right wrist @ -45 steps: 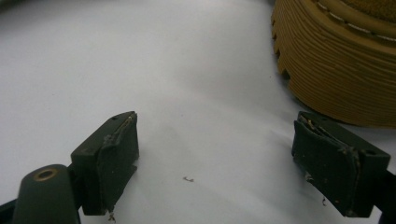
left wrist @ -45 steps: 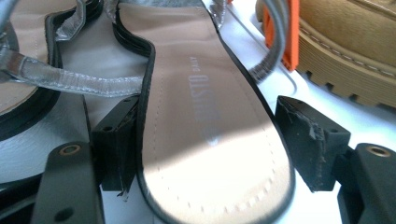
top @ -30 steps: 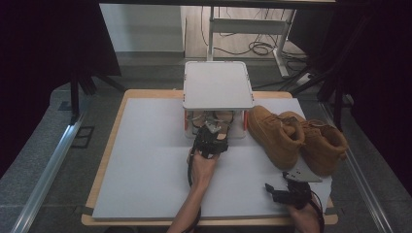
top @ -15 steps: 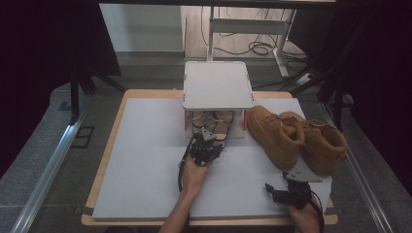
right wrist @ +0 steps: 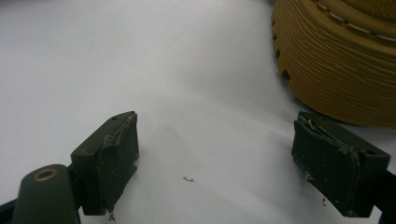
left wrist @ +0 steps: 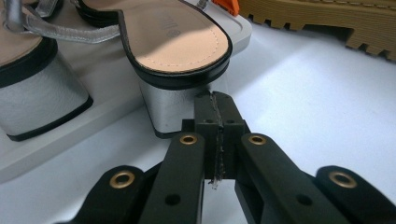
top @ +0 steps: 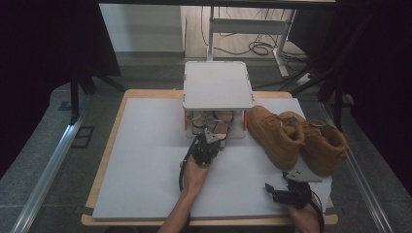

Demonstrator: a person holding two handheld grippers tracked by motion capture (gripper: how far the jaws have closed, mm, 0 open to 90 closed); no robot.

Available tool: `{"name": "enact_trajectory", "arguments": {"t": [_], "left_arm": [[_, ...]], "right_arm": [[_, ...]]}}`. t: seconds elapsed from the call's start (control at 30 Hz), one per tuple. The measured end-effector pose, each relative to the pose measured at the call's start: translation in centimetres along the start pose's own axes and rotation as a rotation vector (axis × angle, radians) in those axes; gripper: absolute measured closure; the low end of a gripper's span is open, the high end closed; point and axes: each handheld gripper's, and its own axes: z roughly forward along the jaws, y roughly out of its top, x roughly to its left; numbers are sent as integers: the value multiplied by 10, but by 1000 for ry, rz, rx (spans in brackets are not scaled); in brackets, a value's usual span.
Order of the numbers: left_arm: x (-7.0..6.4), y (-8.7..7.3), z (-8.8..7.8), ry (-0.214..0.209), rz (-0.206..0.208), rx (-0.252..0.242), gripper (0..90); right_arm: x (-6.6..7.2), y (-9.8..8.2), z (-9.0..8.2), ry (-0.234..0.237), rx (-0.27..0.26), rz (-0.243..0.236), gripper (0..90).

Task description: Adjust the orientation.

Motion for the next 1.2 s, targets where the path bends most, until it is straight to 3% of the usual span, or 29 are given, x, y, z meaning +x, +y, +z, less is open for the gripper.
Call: {"name": "enact_trajectory", "arguments": {"t": [0.7,1.2], "left_arm": [[6,15,22,30,-47,-16,899],[6,28,38,46,-15,-9,899]], "right_arm": [[0,0,0,-1,-1,-1,151],[0,0,0,0,-1,0,151]]}}
